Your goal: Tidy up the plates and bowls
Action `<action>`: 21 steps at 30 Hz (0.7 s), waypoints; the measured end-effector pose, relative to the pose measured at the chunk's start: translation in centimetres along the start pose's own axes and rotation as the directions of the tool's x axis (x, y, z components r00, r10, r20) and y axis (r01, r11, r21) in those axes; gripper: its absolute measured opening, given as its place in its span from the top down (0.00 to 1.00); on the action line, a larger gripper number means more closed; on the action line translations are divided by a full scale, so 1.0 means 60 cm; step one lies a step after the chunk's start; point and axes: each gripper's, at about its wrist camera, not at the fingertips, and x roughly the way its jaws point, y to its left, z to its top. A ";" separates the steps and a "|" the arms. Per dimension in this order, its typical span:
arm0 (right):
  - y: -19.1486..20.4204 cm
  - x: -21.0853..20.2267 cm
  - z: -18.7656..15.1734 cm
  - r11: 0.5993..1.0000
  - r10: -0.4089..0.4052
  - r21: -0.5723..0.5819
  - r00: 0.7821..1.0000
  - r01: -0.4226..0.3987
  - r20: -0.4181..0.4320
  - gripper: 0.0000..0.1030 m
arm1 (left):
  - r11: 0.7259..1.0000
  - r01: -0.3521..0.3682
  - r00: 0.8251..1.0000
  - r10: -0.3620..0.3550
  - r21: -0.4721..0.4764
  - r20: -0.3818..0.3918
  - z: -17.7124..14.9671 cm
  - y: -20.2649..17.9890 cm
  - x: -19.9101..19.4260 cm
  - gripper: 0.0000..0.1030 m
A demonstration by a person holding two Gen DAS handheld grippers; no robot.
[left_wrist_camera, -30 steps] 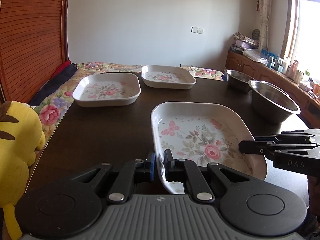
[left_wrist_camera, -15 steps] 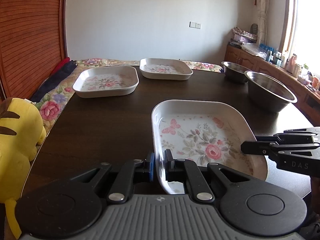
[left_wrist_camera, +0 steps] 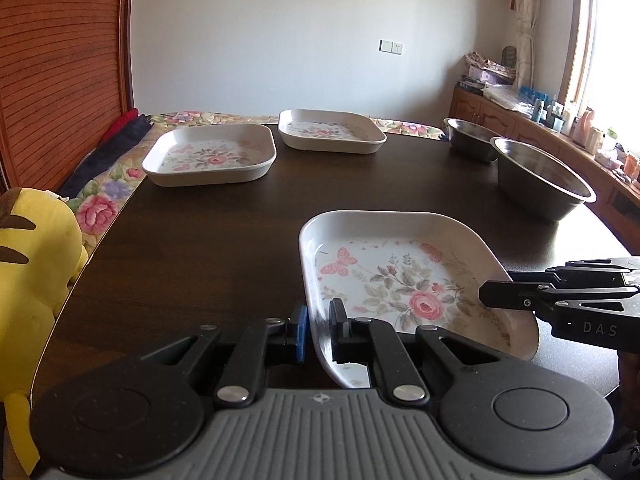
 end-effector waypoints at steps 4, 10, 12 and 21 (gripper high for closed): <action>0.001 -0.002 0.002 1.000 -0.008 -0.008 1.000 0.008 0.011 0.80 | 1.000 0.002 1.000 -0.002 -0.006 0.004 0.001 0.002 -0.001 0.88; -0.004 -0.014 0.014 0.999 -0.026 -0.033 0.999 0.027 0.041 0.79 | 1.000 -0.006 1.000 0.006 -0.016 0.022 0.007 0.011 -0.006 0.82; -0.010 -0.019 0.024 0.999 -0.030 -0.033 0.998 0.032 0.061 0.79 | 1.000 -0.009 1.000 0.010 -0.019 0.027 0.012 0.015 -0.009 0.81; -0.021 -0.024 0.075 0.998 -0.030 -0.055 0.990 0.038 0.140 0.78 | 1.000 -0.014 0.998 0.016 -0.027 0.066 0.043 0.039 -0.020 0.76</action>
